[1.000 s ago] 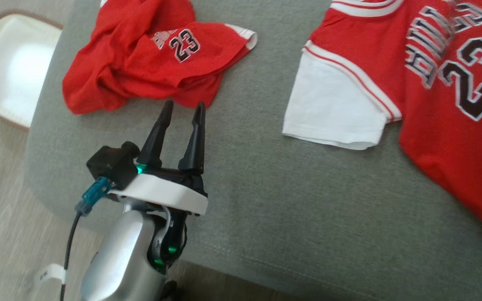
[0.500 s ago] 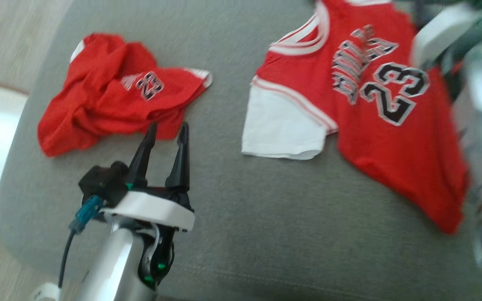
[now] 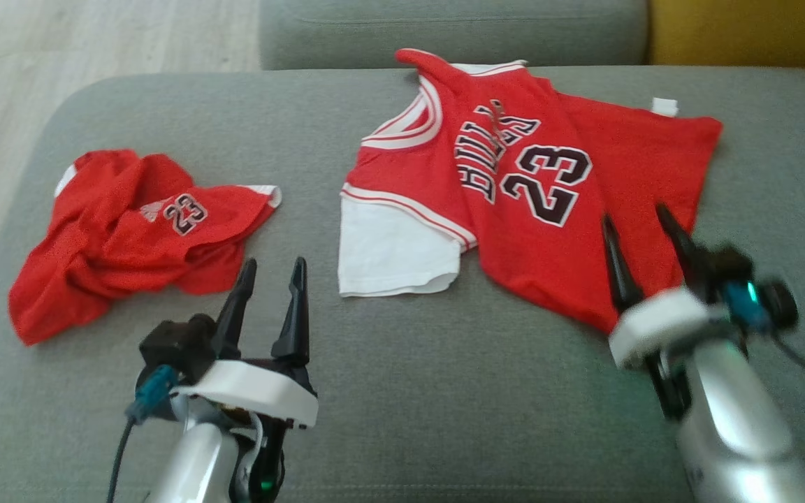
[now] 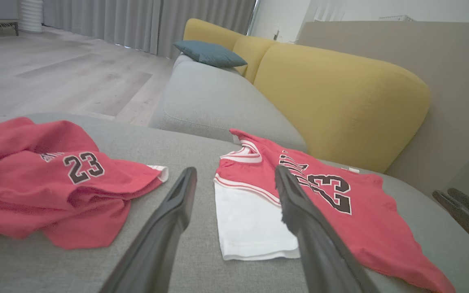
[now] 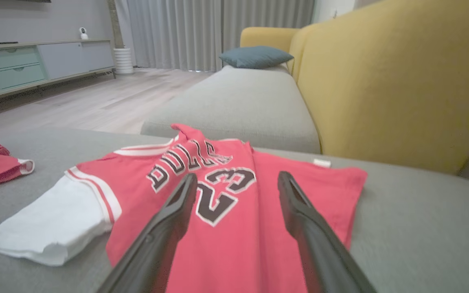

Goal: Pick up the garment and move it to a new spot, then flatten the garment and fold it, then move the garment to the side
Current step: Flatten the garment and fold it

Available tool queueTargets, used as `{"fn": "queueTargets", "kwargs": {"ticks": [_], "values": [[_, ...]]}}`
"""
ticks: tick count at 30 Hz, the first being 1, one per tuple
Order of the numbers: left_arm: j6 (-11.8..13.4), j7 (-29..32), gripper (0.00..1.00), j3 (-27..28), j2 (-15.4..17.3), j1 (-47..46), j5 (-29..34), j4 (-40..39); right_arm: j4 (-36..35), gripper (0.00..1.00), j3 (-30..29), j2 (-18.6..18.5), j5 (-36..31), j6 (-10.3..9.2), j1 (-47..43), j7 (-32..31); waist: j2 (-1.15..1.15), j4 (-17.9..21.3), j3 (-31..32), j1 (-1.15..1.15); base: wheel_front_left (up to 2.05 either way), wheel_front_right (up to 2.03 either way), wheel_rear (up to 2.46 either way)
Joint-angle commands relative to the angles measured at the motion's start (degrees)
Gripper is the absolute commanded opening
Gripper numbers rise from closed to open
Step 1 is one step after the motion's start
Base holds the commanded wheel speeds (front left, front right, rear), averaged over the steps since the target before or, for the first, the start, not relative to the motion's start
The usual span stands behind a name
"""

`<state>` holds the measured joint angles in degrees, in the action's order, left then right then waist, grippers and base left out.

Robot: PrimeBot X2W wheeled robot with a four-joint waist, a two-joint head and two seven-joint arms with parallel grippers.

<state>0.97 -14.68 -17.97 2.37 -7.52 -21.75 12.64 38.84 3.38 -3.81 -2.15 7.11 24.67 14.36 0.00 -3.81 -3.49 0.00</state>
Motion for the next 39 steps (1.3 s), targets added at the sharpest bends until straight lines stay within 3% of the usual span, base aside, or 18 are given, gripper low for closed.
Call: {"fn": "queueTargets", "kwargs": {"ticks": [1, 7, 16, 25, 37, 38, 39], "values": [[-0.16, -0.32, 1.00, 1.42, 0.51, -1.78, 0.49, -1.14, -3.31, 1.00, 0.52, 0.76, 0.85, 0.37, 0.06, 0.39, 0.00, 0.83, 0.10, 0.00, 0.00, 0.00, 0.00], [-0.34, -0.32, 1.00, 0.80, 0.51, -2.68, 1.10, 2.77, -13.59, 1.00, 0.19, 0.90, 5.43, 0.37, -9.41, -1.96, 0.00, 3.16, -1.39, 0.00, 0.00, 0.00, 0.00], [0.38, 2.13, 1.00, 0.09, 0.71, -8.66, 2.38, 12.33, -24.21, 1.00, -1.29, 0.92, 7.59, 0.37, -15.15, -4.73, 0.00, 5.99, -3.83, 0.00, 0.00, 0.00, 0.00], [2.01, 8.27, 1.00, -0.13, 2.50, -16.37, 3.54, 23.91, -27.98, 1.00, -2.83, 0.92, 8.38, 0.37, -15.62, -5.39, 0.00, 9.31, -6.95, 0.00, 0.00, 0.00, 0.00], [-0.07, 10.58, 1.00, -1.45, 2.57, -19.61, 2.54, 31.68, -28.10, 1.00, -4.29, 0.93, 8.61, 0.37, -15.37, -4.80, 0.00, 11.14, -8.58, 0.00, 0.00, 0.00, 0.00], [-0.43, 10.78, 0.33, -1.62, 2.50, -19.78, 2.37, 32.09, -27.97, 1.00, -4.38, 0.93, 8.57, 0.37, -15.37, -4.83, 0.00, 11.18, -8.60, 0.00, 0.00, 0.00, 0.00], [-0.79, 10.81, 0.00, -1.81, 2.46, -19.94, 2.27, 32.38, -27.81, 1.00, -4.52, 0.93, 8.54, 0.37, -15.37, -4.89, 0.00, 11.25, -8.60, 0.00, 0.00, 0.00, 0.00]]}}
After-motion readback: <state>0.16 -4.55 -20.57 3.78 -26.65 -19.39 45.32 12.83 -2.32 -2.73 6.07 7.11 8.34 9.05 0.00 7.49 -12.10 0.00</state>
